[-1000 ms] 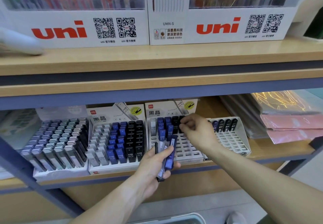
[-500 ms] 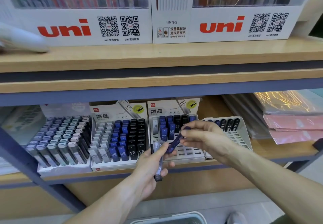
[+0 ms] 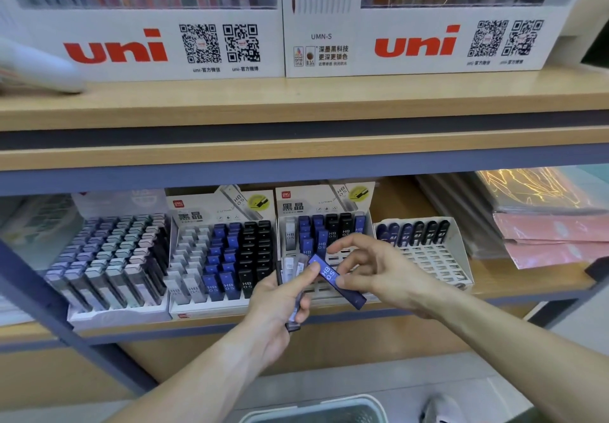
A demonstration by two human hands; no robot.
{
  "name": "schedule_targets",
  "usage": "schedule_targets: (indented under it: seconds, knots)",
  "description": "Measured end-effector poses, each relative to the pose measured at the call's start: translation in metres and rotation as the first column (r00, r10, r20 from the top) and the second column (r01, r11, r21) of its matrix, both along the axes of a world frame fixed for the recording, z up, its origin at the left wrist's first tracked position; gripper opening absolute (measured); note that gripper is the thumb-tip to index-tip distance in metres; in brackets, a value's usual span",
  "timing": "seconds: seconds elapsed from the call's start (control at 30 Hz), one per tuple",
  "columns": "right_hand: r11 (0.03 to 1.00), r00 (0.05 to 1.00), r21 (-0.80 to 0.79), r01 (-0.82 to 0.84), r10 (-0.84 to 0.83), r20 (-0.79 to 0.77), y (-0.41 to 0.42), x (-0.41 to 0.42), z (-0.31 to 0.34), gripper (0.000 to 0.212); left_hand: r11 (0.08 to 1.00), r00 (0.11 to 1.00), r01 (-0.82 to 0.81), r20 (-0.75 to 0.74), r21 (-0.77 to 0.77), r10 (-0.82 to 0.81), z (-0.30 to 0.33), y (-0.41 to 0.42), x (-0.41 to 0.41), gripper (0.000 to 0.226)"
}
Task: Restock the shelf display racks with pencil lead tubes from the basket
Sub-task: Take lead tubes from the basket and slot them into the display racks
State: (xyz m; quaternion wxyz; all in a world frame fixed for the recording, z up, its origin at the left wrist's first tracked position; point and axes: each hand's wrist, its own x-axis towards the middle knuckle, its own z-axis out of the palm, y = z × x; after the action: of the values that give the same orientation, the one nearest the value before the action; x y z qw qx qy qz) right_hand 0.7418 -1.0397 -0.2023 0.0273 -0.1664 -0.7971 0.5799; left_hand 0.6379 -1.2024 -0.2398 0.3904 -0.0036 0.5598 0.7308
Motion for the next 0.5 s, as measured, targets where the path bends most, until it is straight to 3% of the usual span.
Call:
schedule_targets:
  seconds: [0.13,0.27,0.5]
  knots:
    - [0.994,0.998,0.098,0.048,-0.044,-0.04,0.003,-0.008,-0.005,0.042,0.999,0.999,0.016,0.03,-0.032,-0.015,0.001,0.0,0.0,0.035]
    - [0.944,0.982,0.286,0.165,-0.13,-0.138,0.011,-0.017,-0.012,0.057,0.992,0.976,0.121,0.177,0.033,-0.125,0.002,-0.003,-0.003,0.027]
    - [0.795,0.95,0.55,0.256,-0.101,-0.297,0.009,-0.034,-0.023,0.043,0.99,0.964,0.111,0.235,0.085,-0.128,0.001,-0.004,-0.001,0.038]
